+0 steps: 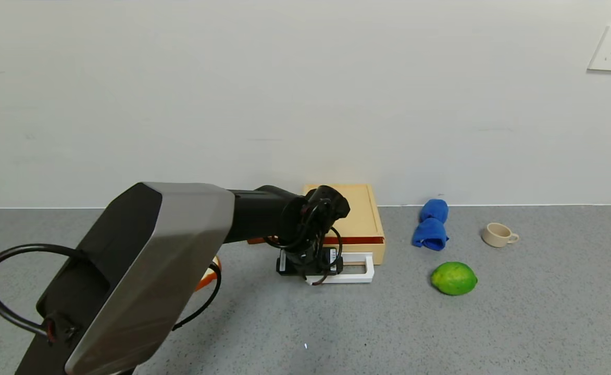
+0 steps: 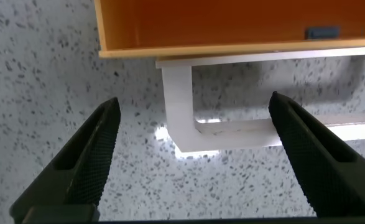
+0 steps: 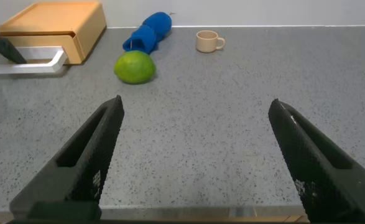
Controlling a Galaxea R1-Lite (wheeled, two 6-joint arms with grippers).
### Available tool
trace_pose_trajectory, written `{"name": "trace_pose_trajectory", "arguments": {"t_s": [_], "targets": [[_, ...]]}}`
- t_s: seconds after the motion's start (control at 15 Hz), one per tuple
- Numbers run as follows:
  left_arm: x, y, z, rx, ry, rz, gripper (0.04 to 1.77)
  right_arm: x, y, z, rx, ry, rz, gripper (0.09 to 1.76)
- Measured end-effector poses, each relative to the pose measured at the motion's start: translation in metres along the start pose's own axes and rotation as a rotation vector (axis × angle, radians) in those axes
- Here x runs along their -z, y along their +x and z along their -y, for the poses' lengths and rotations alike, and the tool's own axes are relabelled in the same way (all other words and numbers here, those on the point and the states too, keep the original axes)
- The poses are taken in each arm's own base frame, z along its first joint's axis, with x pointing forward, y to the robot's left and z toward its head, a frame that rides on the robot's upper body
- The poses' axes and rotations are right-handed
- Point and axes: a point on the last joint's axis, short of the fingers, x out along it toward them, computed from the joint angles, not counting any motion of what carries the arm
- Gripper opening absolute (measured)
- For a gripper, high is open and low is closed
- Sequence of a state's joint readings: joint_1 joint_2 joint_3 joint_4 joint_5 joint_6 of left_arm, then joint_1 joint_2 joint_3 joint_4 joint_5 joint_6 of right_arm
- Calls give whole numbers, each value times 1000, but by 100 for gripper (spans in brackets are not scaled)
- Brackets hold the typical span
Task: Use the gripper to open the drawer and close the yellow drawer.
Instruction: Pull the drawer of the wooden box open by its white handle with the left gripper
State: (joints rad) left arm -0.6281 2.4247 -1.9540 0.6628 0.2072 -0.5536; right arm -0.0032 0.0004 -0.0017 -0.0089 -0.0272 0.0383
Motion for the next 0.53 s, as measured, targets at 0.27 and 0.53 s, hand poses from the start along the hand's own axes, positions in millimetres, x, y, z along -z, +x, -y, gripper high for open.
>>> {"name": "trace_pose_trajectory", "arguments": {"t_s": [0.27,0.53], "targets": [[7,-6,2,0,-7,-51,172,0,0,0,0,0,0,171],[15,-13,4,2,1,-66,172,0,0,0,0,0,0,171]]}}
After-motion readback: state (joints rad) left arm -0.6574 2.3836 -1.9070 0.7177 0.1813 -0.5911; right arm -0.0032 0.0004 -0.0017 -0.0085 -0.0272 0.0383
